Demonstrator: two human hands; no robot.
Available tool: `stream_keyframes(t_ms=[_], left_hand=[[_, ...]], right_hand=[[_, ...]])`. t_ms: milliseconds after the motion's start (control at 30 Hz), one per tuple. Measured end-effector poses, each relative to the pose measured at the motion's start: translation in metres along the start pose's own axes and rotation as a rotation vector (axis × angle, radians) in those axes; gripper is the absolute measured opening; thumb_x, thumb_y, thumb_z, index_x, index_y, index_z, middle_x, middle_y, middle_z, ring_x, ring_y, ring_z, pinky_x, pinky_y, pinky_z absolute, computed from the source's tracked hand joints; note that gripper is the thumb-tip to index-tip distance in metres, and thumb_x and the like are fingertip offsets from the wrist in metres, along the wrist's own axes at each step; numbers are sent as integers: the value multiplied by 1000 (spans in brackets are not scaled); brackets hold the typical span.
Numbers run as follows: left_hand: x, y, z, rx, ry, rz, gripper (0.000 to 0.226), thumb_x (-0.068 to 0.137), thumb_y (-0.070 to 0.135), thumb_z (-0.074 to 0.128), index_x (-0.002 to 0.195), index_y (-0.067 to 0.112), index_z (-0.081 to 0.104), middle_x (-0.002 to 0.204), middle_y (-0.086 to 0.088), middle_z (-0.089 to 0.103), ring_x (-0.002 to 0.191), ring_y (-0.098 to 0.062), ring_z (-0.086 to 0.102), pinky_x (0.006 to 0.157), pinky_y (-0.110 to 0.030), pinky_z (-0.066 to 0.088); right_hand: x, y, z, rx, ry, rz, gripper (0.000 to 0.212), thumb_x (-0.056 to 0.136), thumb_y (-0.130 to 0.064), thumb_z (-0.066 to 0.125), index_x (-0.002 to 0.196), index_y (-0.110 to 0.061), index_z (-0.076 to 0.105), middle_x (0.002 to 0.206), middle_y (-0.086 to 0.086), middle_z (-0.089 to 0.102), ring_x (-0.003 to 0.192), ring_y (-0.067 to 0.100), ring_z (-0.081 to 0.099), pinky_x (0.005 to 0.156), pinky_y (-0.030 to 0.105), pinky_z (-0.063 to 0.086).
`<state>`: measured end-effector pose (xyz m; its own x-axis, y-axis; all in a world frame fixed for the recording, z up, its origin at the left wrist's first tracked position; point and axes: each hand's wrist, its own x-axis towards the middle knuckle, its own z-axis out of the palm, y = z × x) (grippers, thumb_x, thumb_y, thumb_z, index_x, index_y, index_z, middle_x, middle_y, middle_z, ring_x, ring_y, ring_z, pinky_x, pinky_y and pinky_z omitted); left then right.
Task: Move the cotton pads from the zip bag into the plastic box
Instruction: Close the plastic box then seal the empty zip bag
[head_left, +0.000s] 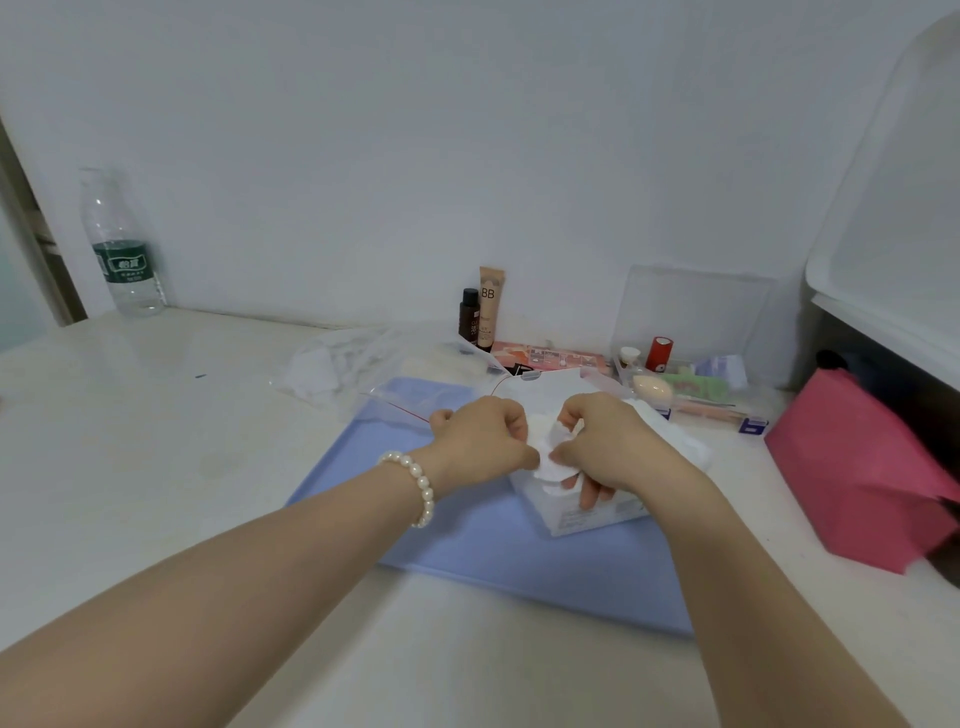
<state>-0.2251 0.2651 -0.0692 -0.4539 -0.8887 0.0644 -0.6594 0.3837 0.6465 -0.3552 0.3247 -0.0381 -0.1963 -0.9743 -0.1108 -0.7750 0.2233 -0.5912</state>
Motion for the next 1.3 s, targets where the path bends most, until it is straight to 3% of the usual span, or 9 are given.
stream_keyframes(t_ms=[100,233,400,600,667,833,967,1100,1300], left_hand=[[2,6,-1,25,-46,-41,17,67,27,72,66,23,56,65,13,52,78,-12,52,88,-36,27],[1,6,-4,-33,-104,-37,13,64,24,73,62,24,60,76,10,59,90,-14,54,99,-40,35],[1,2,-5,-95,-137,-8,7,48,35,66,54,38,66,83,11,69,99,-13,59,100,-42,39],[3,-1,-5,-63,-175,-7,7,51,36,69,45,36,65,54,22,58,82,-15,59,101,-45,39],[2,1,-5,-44,-152,-20,14,57,34,72,46,31,64,59,20,59,80,-15,57,99,-41,36],[-3,5,-5,-16,-83,-17,8,72,26,71,76,19,69,104,0,67,94,-14,55,101,-37,32],[-5,7,-5,1,-70,-13,10,73,27,70,72,22,61,102,3,65,93,-14,53,96,-34,31],[-4,6,-4,-65,-53,-44,17,73,26,69,64,24,54,89,5,64,91,-14,55,101,-36,31],[-2,6,-3,-260,-10,-66,20,53,40,60,61,23,54,66,15,57,77,-12,55,100,-50,39]], right_hand=[[-1,0,-3,-30,-46,-35,19,84,-4,59,91,-17,47,68,11,65,32,13,55,37,19,38],[-2,1,-2,-92,-42,-40,23,80,-2,62,96,-14,51,60,6,56,33,14,55,40,20,42],[-3,-3,3,-270,0,-69,25,76,-6,69,76,-19,47,85,2,54,36,14,54,40,20,39],[-1,-9,11,-502,32,-93,27,73,-15,74,75,-18,48,87,2,56,76,21,52,60,27,40],[0,-9,13,-532,32,-79,23,74,-17,73,80,-17,51,87,2,56,79,21,53,63,26,40],[-3,-8,9,-393,-11,-64,16,75,-16,71,84,-15,58,81,3,62,57,19,56,53,22,42],[-9,-5,-9,-81,-119,-41,17,78,-9,72,92,-13,62,54,2,62,35,11,55,39,16,39],[-6,1,-11,2,-94,-51,20,74,-1,72,78,-13,57,67,14,63,40,16,59,38,19,38],[0,-2,4,-129,-61,-78,21,69,-5,77,65,-16,59,73,1,64,31,9,50,40,19,40]])
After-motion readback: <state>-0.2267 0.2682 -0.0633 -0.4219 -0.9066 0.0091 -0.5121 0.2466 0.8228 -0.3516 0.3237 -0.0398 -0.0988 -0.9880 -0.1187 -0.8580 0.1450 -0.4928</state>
